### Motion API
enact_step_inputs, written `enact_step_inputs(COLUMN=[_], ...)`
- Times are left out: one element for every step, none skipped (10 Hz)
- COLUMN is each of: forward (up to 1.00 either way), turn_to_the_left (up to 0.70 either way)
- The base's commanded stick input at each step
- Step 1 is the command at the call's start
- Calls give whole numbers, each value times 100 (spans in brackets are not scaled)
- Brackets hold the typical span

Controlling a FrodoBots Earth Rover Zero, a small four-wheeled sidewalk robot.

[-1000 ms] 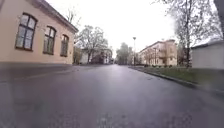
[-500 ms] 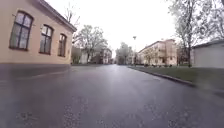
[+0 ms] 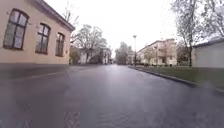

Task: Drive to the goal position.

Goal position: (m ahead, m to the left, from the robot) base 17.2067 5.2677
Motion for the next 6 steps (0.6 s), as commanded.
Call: enact_step_inputs(forward=[100,100,100,100,100,100], turn_to_the_left=[0,0,0,0,0,0])
